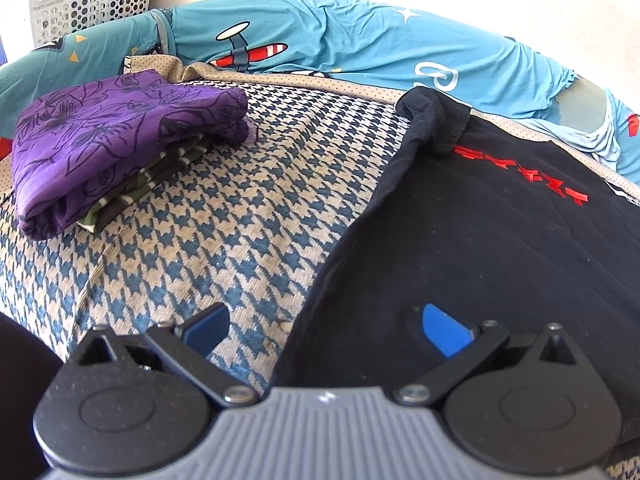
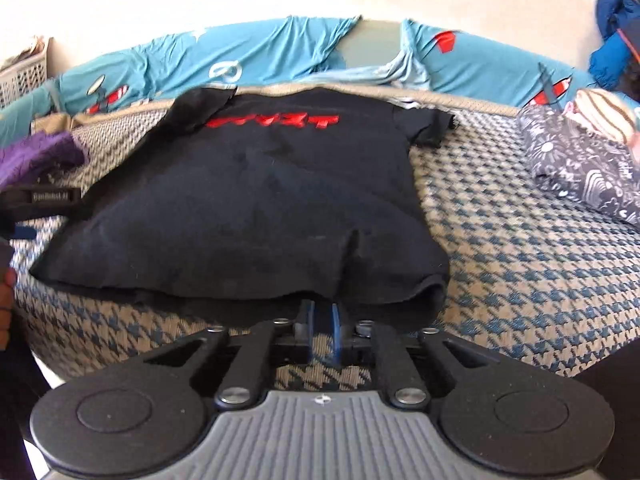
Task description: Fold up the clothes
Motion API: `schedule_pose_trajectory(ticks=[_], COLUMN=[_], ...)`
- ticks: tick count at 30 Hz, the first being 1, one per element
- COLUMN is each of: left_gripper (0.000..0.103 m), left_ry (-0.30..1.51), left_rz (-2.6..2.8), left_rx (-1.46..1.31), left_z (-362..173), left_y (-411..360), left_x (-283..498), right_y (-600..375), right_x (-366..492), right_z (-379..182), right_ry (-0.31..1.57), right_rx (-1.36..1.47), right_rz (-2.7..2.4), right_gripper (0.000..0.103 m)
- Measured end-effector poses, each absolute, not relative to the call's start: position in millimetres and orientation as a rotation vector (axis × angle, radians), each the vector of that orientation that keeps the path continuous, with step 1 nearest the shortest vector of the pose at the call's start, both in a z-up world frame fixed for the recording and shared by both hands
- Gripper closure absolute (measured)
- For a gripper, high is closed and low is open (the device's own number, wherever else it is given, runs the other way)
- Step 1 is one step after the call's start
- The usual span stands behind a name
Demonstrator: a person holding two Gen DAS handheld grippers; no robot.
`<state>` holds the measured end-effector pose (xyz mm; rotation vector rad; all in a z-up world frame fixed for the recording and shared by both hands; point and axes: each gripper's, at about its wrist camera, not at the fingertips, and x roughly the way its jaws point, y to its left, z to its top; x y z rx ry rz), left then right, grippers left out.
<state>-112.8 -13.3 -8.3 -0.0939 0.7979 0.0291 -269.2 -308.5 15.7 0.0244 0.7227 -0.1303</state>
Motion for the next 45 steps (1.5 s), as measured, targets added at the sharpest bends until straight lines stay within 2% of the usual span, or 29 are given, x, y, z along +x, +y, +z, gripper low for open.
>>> schedule_pose_trajectory(ticks=[11, 28, 29, 33, 34, 42, 45], left_gripper=[0.0, 0.0, 0.0, 0.0, 0.0, 0.0, 0.0], left_ry=[0.802, 0.822, 0.822, 0.823, 0.822, 0.824, 0.829], left_rz=[-0.021, -0.074, -0.075, -0.075, -0.075, -0.077, -0.077], left_rx=[-0.085, -0.083, -0.083, -0.081, -0.081, -0.082, -0.088], left_z=[-8, -12, -12, -12, -12, -12, -13], left_y=[-23, -34, -34, -35, -35, -36, -36], left_x=[-115, -116, -117, -117, -117, -117, -117], right_y=[-339, -346, -347, -352, -353, -353, -345], right_x=[-263, -251, -249, -247, -249, -261, -261], right_z=[11, 3, 2, 1, 2, 6, 4], right_ry=[0.726, 0.714, 0.711, 0.71, 0.702, 0.715, 0.724], right_rx=[0.025, -0.089, -0.093, -0.07, -0.056, 0.001, -0.051], right_rz=[-0.419, -0.469, -0.47, -0.474, -0.472, -0.422, -0.409], right_gripper=[0.084, 0.084, 0.084, 0.1, 0.101, 0.101, 0.094])
